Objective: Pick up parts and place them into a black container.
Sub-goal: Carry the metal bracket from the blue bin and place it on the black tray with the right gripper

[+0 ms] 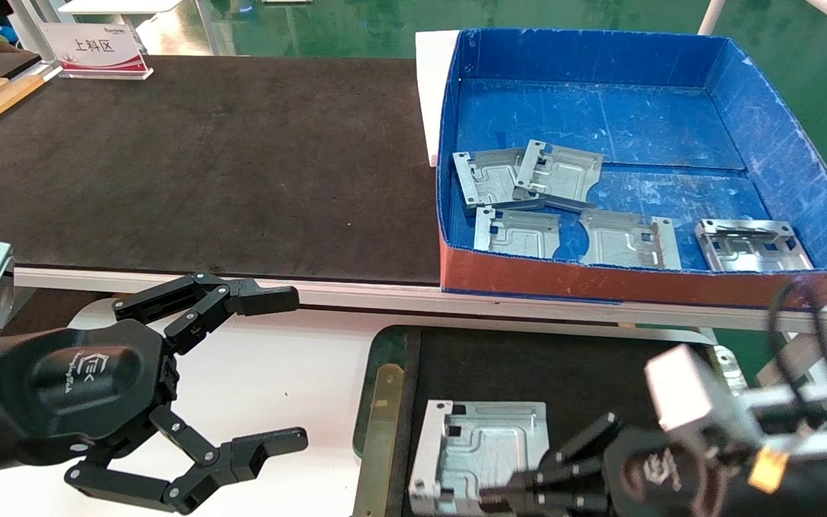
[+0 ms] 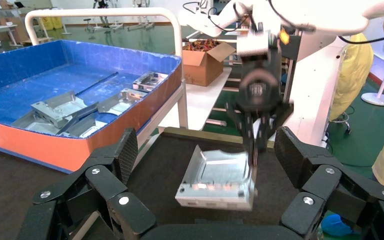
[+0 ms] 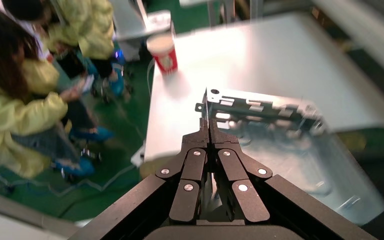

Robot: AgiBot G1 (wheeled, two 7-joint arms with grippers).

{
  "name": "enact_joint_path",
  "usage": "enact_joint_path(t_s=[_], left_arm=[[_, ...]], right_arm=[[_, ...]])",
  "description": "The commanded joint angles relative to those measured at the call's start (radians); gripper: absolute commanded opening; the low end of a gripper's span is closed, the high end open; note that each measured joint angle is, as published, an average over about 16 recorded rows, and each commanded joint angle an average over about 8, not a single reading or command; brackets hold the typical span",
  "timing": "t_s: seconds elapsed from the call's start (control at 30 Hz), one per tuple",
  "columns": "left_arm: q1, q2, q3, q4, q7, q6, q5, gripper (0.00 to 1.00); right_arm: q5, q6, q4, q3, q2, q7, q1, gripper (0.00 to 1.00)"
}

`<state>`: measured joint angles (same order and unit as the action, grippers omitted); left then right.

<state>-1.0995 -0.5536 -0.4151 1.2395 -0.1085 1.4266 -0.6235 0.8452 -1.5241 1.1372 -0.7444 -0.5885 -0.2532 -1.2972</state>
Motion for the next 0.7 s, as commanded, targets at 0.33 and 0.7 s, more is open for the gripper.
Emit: enact_joint_path(t_s=[0.33,0.7], left_arm=[[0.0,0.0,0.0,0.0,0.0,0.0,0.0,1.0],[0.0,0.0,0.0,0.0,0.0,0.0,0.0,1.0]], right_arm=[[0.126,0.04,-0.112,-0.053,-0.089,0.156,0.054,0.0],[0.241,0.092,-0.358,-0.087,-0.239,0.347,0.025,0.0]])
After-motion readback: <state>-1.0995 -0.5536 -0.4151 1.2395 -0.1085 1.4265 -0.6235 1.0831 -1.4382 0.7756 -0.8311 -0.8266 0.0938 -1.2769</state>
